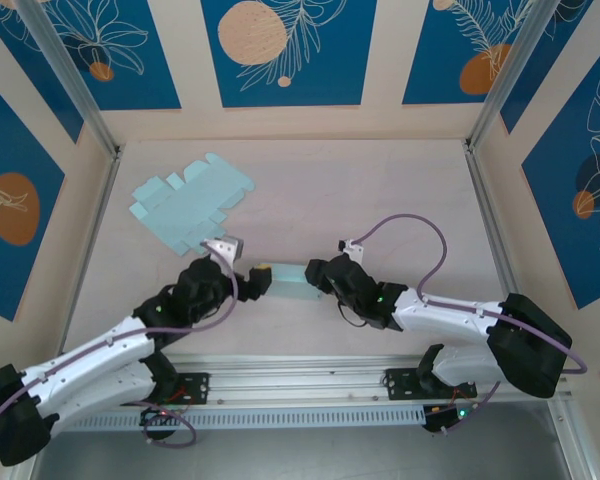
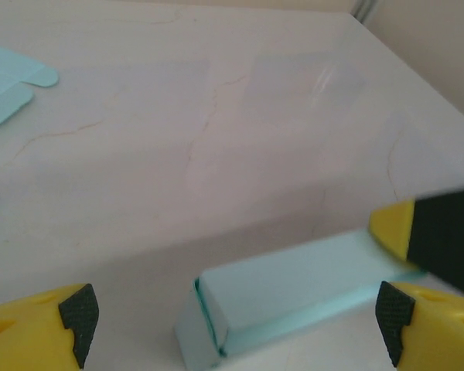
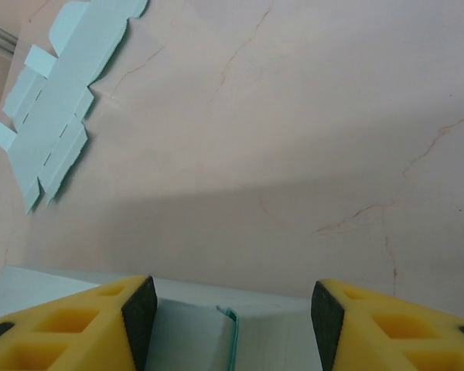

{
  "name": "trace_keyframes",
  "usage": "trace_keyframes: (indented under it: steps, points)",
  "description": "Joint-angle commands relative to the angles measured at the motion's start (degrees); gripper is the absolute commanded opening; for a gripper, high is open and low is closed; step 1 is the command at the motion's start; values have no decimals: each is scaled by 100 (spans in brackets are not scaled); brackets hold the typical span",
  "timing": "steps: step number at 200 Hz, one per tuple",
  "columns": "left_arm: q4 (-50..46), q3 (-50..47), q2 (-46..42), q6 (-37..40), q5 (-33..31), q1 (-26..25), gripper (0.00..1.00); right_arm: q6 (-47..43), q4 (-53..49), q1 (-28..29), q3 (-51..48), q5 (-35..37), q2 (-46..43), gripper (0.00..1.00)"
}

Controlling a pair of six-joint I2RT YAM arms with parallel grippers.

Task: Fold the paper box

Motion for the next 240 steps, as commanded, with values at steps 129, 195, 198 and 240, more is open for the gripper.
trace_keyframes:
  steps: [129, 195, 198, 240]
  points:
    - [869, -1037, 1250, -1796, 1395, 1185, 46, -73, -905, 120, -240, 195, 249, 57]
    - [1795, -1692, 1967, -2178, 1752, 1195, 18, -35, -938, 76, -249, 116, 211, 57]
    - [1811, -1726, 1972, -2196, 1750, 1198, 18, -37, -938, 74, -246, 108, 216, 57]
    - [1613, -1991, 1675, -2215, 1704, 1194, 17, -62, -956, 55, -214, 98, 225, 57]
